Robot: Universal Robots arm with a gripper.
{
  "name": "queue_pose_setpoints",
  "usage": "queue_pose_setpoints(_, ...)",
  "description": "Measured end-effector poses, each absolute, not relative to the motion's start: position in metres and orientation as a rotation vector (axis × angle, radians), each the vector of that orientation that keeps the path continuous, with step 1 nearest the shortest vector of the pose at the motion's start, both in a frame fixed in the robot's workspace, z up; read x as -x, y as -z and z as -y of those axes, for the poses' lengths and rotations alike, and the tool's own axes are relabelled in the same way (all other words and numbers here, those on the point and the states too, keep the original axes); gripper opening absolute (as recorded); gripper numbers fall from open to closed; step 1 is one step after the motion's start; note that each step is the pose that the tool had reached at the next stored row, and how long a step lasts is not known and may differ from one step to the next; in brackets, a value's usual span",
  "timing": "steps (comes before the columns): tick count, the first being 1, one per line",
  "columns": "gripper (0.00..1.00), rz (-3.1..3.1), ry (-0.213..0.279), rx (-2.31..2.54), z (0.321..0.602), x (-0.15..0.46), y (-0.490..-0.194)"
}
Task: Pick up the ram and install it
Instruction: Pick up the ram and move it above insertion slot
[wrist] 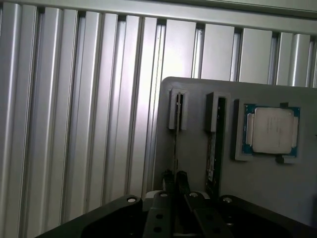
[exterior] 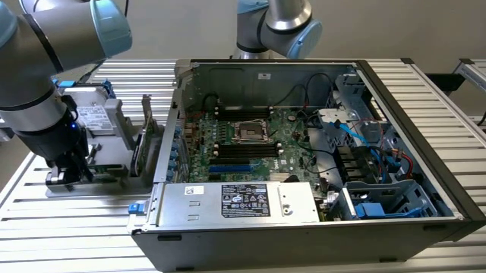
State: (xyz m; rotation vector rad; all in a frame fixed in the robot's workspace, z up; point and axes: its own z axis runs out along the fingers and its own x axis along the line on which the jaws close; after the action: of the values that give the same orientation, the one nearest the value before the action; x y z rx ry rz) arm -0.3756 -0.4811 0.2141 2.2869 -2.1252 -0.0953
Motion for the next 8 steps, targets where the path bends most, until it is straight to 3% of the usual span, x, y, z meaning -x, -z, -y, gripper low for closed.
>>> queue_pose_setpoints(8, 0.13, 2.122, 0.102, -2.284, 0.481, 0.376, -0.232)
